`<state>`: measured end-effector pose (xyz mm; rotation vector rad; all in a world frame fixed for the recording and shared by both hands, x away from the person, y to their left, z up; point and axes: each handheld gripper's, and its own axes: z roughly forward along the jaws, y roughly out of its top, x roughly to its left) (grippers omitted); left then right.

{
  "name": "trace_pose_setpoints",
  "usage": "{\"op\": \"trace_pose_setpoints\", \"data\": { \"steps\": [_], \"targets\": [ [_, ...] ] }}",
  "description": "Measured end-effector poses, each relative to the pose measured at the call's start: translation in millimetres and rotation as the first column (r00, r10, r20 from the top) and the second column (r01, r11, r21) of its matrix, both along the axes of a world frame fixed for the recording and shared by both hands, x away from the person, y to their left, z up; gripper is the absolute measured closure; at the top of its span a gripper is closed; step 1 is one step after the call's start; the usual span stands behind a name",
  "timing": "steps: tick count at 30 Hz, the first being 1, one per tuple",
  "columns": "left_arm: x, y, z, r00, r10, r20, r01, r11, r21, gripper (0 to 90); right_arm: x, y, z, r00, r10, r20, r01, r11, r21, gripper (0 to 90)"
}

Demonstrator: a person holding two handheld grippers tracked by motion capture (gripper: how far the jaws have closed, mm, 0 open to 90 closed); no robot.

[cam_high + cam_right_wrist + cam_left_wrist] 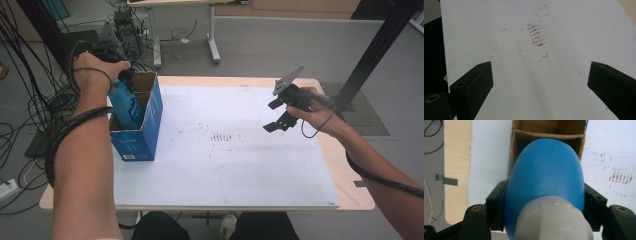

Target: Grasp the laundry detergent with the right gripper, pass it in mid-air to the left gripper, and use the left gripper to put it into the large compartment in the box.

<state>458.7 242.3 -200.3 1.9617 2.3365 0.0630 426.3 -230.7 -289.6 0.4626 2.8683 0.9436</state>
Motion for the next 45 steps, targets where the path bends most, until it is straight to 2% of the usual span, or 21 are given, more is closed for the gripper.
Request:
{"op": "trace_pose_setpoints", "data": {
  "steps": [8, 27, 45],
  "targets": [
    [4.0, -5.6, -34.5, 0.9996, -0.019, -0.019, 0.019, 0.9998, 0.003, 35.8, 2.1, 1.6, -4.7, 0.9999, -0.002, -0.011, 0.002, 1.000, -0.006, 6.3],
    [1.0, -8.3, -75.2, 0.9988, -0.045, -0.021, 0.045, 0.9988, 0.020, 35.9, 3.7, -2.9, -13.0, 0.9997, -0.012, -0.020, 0.012, 1.000, 0.001, 6.4],
    [-6.0, -7.8, -78.5, 0.9989, -0.047, 0.002, 0.047, 0.9987, 0.020, 35.5, 0.1, -1.6, -9.8, 0.9998, -0.017, -0.012, 0.017, 1.000, 0.010, 6.4]
  ]
}}
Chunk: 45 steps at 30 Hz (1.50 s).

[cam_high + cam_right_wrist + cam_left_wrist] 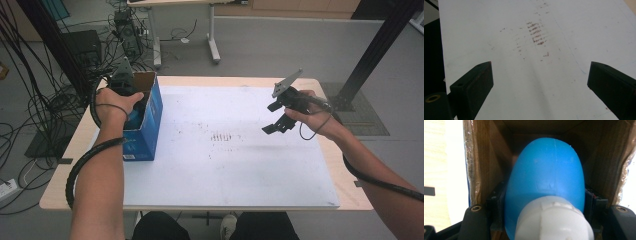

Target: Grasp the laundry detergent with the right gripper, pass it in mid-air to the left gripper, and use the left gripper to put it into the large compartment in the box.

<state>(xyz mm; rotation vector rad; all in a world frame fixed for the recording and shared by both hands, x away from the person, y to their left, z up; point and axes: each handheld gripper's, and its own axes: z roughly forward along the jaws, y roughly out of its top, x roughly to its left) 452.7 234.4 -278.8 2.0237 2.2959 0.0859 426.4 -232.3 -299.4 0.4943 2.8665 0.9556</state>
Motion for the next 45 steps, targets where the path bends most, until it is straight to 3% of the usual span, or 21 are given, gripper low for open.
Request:
{"op": "trace_pose_setpoints", "data": {
  "steps": [45],
  "targets": [
    [1.7, -0.5, 0.0, 1.0000, 0.000, 0.000, 0.000, 1.0000, 0.002, 35.3, 1.7, -9.7, 9.6, 0.9996, -0.021, 0.020, 0.021, 1.000, -0.008, 6.4]
  ]
}}
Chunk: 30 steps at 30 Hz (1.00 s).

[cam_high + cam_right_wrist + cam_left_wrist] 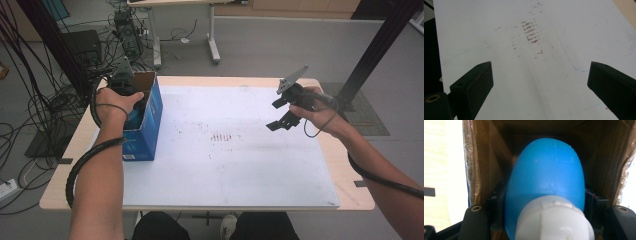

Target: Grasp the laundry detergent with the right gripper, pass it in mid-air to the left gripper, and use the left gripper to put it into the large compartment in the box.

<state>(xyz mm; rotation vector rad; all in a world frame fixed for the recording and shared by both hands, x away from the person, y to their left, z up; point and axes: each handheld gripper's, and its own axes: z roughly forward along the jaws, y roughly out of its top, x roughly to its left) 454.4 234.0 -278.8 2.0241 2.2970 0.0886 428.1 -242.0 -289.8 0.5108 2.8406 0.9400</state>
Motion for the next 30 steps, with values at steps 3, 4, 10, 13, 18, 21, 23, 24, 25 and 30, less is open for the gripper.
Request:
{"op": "trace_pose_setpoints", "data": {
  "steps": [3, 4, 10, 13, 18, 21, 23, 24, 25, 30],
  "targets": [
    [0.3, -0.3, 0.0, 1.0000, 0.000, -0.001, 0.000, 1.0000, 0.002, 35.3, 0.0, -0.3, 0.2, 1.0000, -0.001, 0.001, 0.001, 1.000, -0.002, 6.4],
    [0.3, -0.3, 0.0, 1.0000, -0.001, 0.000, 0.001, 1.0000, 0.002, 35.3, 0.0, -0.3, 0.2, 1.0000, -0.001, 0.001, 0.001, 1.000, 0.000, 6.4],
    [-0.2, 0.4, -0.2, 1.0000, -0.001, 0.004, 0.001, 1.0000, 0.000, 35.3, -0.3, 0.0, -0.3, 1.0000, 0.000, -0.001, 0.000, 1.000, 0.000, 6.4],
    [-0.5, 0.8, -0.4, 1.0000, 0.001, 0.007, -0.001, 1.0000, -0.001, 35.3, -0.7, 0.3, -0.1, 1.0000, 0.001, 0.001, -0.001, 1.000, 0.001, 6.4],
    [-0.9, 0.6, -0.2, 1.0000, -0.002, 0.006, 0.002, 1.0000, -0.002, 35.3, -1.4, 0.1, 0.8, 1.0000, 0.002, 0.003, -0.002, 1.000, 0.000, 6.4],
    [-1.0, 0.6, -0.2, 1.0000, -0.002, 0.007, 0.002, 1.0000, -0.002, 35.2, -1.7, -0.2, 1.1, 1.0000, 0.000, 0.004, 0.000, 1.000, 0.002, 6.4],
    [-1.1, 0.5, -0.2, 1.0000, -0.003, 0.008, 0.003, 1.0000, -0.001, 35.2, -2.0, -0.2, 1.2, 1.0000, 0.001, 0.003, -0.001, 1.000, 0.003, 6.4],
    [-1.1, 0.4, -0.2, 1.0000, -0.003, 0.008, 0.003, 1.0000, -0.001, 35.2, -2.4, 0.0, 1.2, 1.0000, -0.002, 0.002, 0.002, 1.000, 0.004, 6.4],
    [-1.2, 0.3, -0.2, 1.0000, -0.003, 0.008, 0.003, 1.0000, -0.001, 35.2, -2.5, 0.1, 1.2, 1.0000, -0.003, 0.002, 0.003, 1.000, 0.005, 6.4],
    [-1.3, -0.3, 0.2, 0.9999, -0.008, 0.007, 0.008, 1.0000, 0.001, 35.2, -3.0, 0.2, 1.4, 1.0000, 0.000, 0.004, 0.000, 1.000, 0.008, 6.4]
  ]
}}
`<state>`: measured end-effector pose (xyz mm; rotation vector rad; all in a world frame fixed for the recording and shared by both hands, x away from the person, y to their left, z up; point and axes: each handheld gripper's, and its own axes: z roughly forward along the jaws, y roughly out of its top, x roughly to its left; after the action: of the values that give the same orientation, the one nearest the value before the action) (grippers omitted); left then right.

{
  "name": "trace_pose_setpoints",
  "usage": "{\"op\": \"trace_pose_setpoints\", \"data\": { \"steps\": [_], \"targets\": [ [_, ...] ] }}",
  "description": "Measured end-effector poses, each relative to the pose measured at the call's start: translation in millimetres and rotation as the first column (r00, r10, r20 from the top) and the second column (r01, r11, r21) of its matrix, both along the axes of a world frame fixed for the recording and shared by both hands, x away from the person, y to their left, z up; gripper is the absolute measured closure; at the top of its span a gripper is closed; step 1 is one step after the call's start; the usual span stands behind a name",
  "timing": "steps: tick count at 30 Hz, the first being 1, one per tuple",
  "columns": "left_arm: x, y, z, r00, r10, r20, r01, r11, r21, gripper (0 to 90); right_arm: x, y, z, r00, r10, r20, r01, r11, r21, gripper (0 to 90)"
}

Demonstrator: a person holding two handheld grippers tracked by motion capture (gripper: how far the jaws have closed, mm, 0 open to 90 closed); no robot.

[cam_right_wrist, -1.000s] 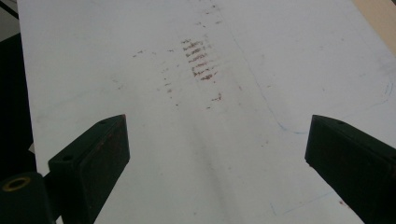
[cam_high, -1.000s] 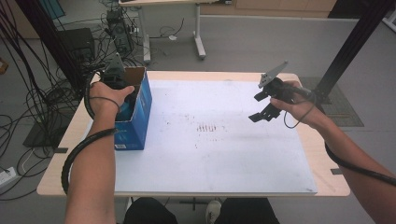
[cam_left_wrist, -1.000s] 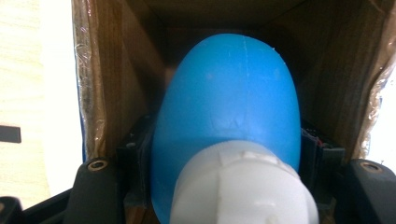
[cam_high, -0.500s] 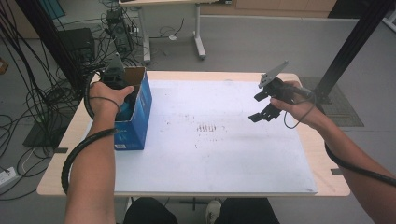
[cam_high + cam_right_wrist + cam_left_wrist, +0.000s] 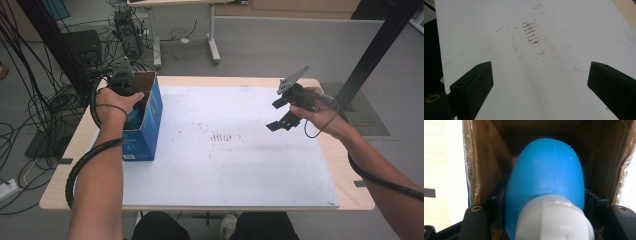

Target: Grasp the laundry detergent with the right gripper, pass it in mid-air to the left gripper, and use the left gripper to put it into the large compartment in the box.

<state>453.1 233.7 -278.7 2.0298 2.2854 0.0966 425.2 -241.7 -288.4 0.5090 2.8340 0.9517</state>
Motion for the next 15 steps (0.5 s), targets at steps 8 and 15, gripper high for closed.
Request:
{"op": "trace_pose_setpoints", "data": {
  "steps": [8, 15],
  "targets": [
    [-0.5, -0.2, 0.2, 1.0000, -0.002, 0.004, 0.002, 1.0000, 0.001, 35.2, -0.4, -0.3, -0.4, 1.0000, 0.000, -0.002, 0.000, 1.000, -0.002, 6.4],
    [-0.3, -0.9, 0.1, 1.0000, -0.004, 0.004, 0.004, 1.0000, 0.003, 35.2, -0.6, -0.1, -1.0, 1.0000, 0.001, -0.002, -0.001, 1.000, -0.002, 6.4]
  ]
}}
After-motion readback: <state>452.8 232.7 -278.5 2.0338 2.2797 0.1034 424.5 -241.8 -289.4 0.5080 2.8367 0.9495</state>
